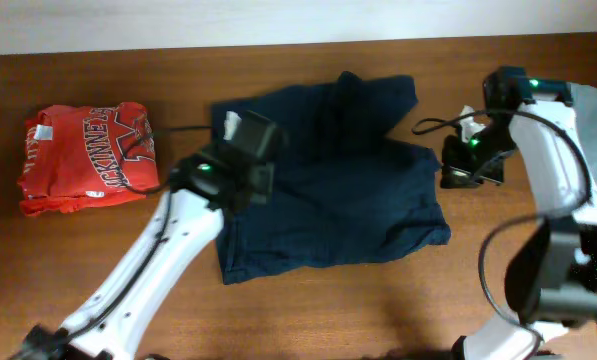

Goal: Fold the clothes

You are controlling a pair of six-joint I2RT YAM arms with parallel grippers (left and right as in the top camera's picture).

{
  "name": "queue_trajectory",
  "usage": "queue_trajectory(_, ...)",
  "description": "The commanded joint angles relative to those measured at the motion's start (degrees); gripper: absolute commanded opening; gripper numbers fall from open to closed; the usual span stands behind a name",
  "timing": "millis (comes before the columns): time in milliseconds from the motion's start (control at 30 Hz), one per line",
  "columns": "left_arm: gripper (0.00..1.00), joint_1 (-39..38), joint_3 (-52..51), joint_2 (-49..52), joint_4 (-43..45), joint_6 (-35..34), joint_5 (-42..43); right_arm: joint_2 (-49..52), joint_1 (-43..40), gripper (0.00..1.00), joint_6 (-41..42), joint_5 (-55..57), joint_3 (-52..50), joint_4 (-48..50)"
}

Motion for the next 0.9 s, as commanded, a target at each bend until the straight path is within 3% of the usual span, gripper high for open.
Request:
queue_trajectory(0,0.81,2.7,0.2,-3.9,1.7,-0.2,1.7,-9.9,0.3,0.05,2.3,6.9,0.5,-3.2)
queue_trajectory(100,0.87,4.0,0.2,-4.7,2.6,-0.2,1.7,-15.4,0.3,0.10,3.5,8.5,-0.9,-4.5)
queue_trajectory(133,0.94,4.3,0.2,-4.7,2.9,-0.2,1.8,-17.0,0.3,0.13,3.7,8.5,-1.9,-4.3)
queue_trajectory(233,0.99,5.5,0.2,-4.7,4.5,-0.2,4.8,-21.6,0.4,0.32,4.2,8.0,-9.3,-1.1)
queue_trajectory(400,0.99,7.3,0.2,-4.7,7.3,-0.2,11.3,-22.5,1.4,0.34,4.1,4.8,-21.8,4.5)
queue_trajectory(467,0.99,8.6,0.2,-4.7,8.1,-0.2,13.1,-22.5,4.0,0.38,4.2,2.6,-29.4,11.7)
queue_trajectory(667,0.99,9.0,0.2,-4.7,8.2,-0.2,13.0,-22.5,8.0,0.50,4.2,1.9,-35.6,24.1)
queue_trajectory(800,0.99,9.0,0.2,-4.7,8.2,-0.2,13.0,-21.5,10.0,0.49,6.2,2.0,-38.1,29.9)
queue_trajectory(867,0.99,9.0,0.2,-4.7,8.2,-0.1,13.0,-19.8,11.0,0.32,8.7,2.5,-39.3,30.6)
